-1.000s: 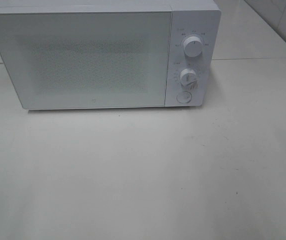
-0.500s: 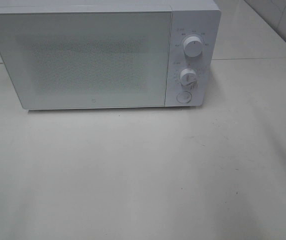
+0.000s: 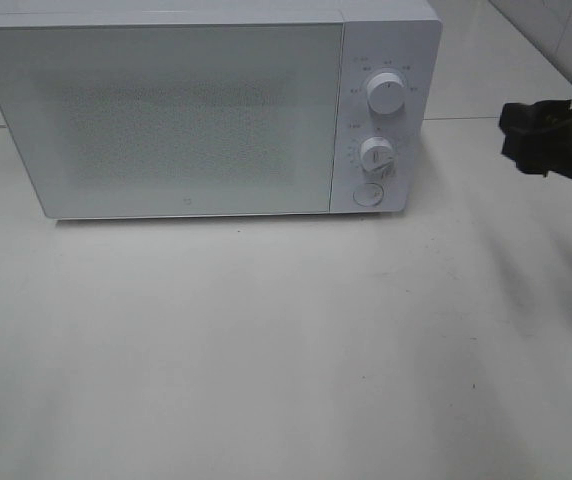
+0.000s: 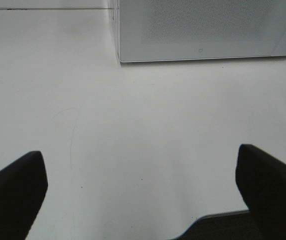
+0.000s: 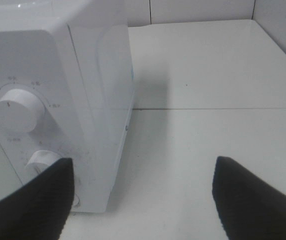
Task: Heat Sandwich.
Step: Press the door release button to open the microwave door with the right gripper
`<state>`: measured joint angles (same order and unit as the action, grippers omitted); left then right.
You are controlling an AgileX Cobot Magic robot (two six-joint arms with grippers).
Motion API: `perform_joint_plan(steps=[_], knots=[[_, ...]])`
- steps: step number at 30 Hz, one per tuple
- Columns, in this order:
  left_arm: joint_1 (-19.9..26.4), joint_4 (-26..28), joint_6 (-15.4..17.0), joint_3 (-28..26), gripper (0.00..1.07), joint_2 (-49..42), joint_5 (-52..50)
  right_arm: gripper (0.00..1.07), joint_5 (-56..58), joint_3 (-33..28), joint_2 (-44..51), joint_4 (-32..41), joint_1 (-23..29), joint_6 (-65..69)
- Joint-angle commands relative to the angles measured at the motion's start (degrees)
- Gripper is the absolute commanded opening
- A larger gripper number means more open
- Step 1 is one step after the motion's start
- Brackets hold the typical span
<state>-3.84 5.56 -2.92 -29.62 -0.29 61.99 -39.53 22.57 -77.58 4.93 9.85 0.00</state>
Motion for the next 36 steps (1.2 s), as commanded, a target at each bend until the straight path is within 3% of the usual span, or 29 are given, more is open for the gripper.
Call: perform_joint_plan(steps=[1, 8, 24, 36], knots=[[0.3, 0.4, 0.2, 0.1, 0.97, -0.7, -0.8, 0.75, -5.4, 0.1, -3.9, 9.2, 5.8, -8.8], [0.3, 0.4, 0.2, 0.1, 0.97, -0.7, -0.8, 0.75, -14.2, 0.1, -12.6, 23.1, 15.6, -13.1], [0.3, 0.4, 0.2, 0.1, 0.97, -0.7, -0.8, 0.75, -20.9, 3.2, -25.7, 36.7, 32.1, -13.0], [0.3, 0.4, 0.2, 0.1, 0.97, -0.3, -0.8, 0.74, -20.6, 3.6, -25.9, 38.2, 32.5, -4.4]])
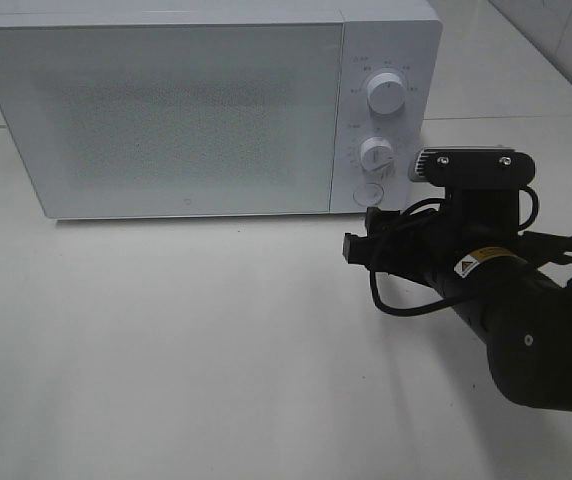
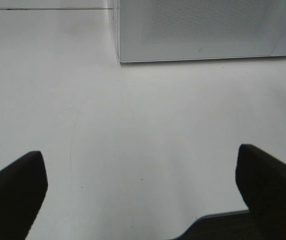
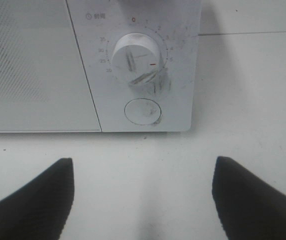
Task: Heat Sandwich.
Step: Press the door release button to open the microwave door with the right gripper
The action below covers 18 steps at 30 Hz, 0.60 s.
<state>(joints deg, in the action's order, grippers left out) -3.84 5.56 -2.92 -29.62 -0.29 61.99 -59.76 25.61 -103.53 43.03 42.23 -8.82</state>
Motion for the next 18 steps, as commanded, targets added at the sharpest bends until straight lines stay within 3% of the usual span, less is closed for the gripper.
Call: perform_joint_plan(steps=[1, 18], knots=[[0.3, 0.4, 0.2, 0.1, 0.97, -0.3, -0.8, 0.74, -0.3, 0.6, 0.1, 0.1, 0.1, 6.8], [0.3, 0.4, 0.2, 0.1, 0.97, -0.3, -0.8, 0.63, -0.3, 0.6, 0.1, -0.1, 0.1, 61.3]])
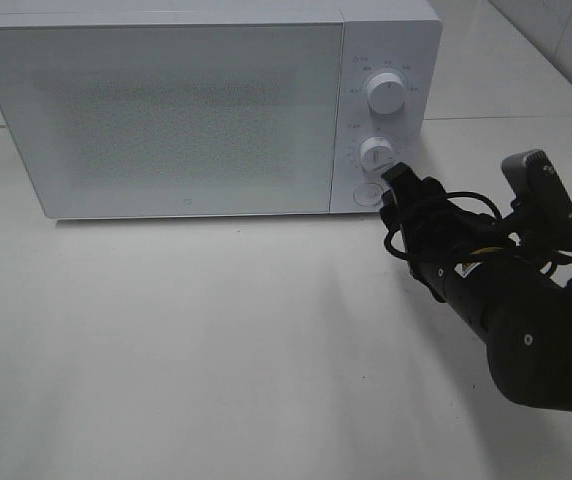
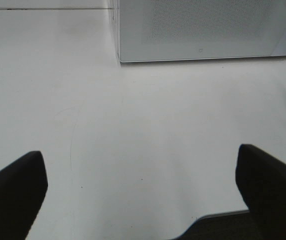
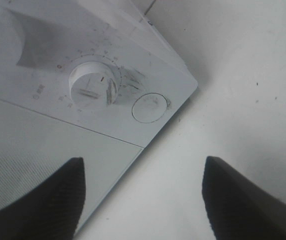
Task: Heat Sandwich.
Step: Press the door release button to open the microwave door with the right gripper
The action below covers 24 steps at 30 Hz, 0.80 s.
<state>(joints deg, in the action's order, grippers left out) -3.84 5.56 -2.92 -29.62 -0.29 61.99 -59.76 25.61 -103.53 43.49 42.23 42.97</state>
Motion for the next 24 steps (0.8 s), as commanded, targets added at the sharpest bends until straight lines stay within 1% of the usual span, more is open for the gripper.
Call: perform_joint_plan(steps=[1, 3, 5, 6, 8, 9, 10, 11, 12, 13, 14, 15, 16, 24], knots=[[0.3, 0.4, 0.2, 0.1, 0.97, -0.3, -0.8, 0.62, -0.3, 0.6, 0.1, -0.5, 0.1, 12.5], [0.3, 0.4, 0.2, 0.1, 0.97, -0.3, -0.8, 0.56, -0.3, 0.6, 0.1, -0.6, 0.1, 19.9], [0.3, 0.4, 0.2, 0.1, 0.97, -0.3, -0.8, 0.54, -0.3, 0.6, 0.1, -0.6, 0.1, 21.8], [0.3, 0.4, 0.2, 0.1, 0.97, -0.3, -0.8, 0.51, -0.3, 0.6, 0.1, -0.6, 0.1, 24.2], [0.3, 0.4, 0.2, 0.1, 0.97, -0.3, -0.8, 0.4, -0.3, 0.6, 0.1, -0.6, 0.1, 30.1], [0.3, 0.4, 0.2, 0.1, 0.97, -0.3, -0.8, 0.4, -0.3, 0.6, 0.1, -0.6, 0.1, 30.1], [0.3, 0.4, 0.2, 0.1, 0.97, -0.3, -0.8, 0.35, -0.3, 0.6, 0.1, -0.5, 0.1, 31.6], [0.3, 0.4, 0.2, 0.1, 0.97, -0.3, -0.8, 0.24, -0.3, 0.6, 0.1, -0.5, 0.1, 32.8], [0.3, 0.4, 0.2, 0.1, 0.97, -0.3, -0.8, 0.18, -0.3, 0.6, 0.1, -0.5, 0.1, 33.1], [0.3, 0.4, 0.2, 0.1, 0.97, -0.3, -0.8, 0.13, -0.2, 0.6, 0.1, -0.5, 0.1, 33.2], [0.3, 0.4, 0.2, 0.1, 0.97, -0.3, -0.8, 0.13, -0.2, 0.6, 0.1, -0.5, 0.1, 33.2], [0.3, 0.4, 0.2, 0.1, 0.97, -0.3, -0.8, 0.08, -0.1, 0.6, 0.1, -0.5, 0.1, 33.2], [0.3, 0.4, 0.2, 0.1, 0.97, -0.3, -0.8, 0.0, -0.2, 0.6, 0.1, -0.5, 0.1, 32.9], [0.3, 0.4, 0.2, 0.1, 0.97, -0.3, -0.8, 0.0, 0.2, 0.6, 0.1, -0.5, -0.2, 33.0]])
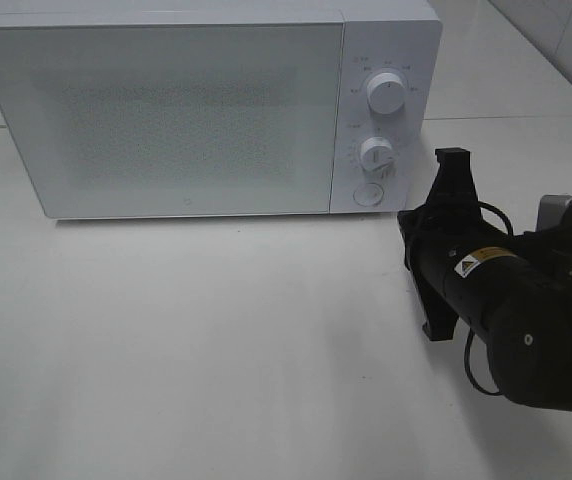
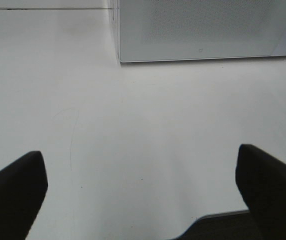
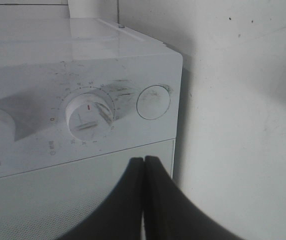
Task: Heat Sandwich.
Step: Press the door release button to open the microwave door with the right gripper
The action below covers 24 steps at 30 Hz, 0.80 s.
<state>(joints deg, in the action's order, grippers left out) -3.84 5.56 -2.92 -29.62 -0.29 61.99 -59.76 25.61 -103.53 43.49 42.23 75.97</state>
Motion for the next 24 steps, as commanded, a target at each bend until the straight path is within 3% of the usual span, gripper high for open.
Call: perform_joint_plan(steps=[1, 10, 24], knots=[[0.3, 0.4, 0.2, 0.1, 0.97, -0.3, -0.8, 0.0, 0.3, 0.7, 0.1, -0.4, -0.2, -0.1], [0.3, 0.4, 0.2, 0.1, 0.97, -0.3, -0.8, 0.0, 1.4, 5.5, -4.6, -6.5, -3.6, 2.8], [0.3, 0.4, 0.2, 0.1, 0.97, -0.3, -0.8, 0.0, 6.8, 15.4, -12.9, -9.4, -7.2, 5.6]])
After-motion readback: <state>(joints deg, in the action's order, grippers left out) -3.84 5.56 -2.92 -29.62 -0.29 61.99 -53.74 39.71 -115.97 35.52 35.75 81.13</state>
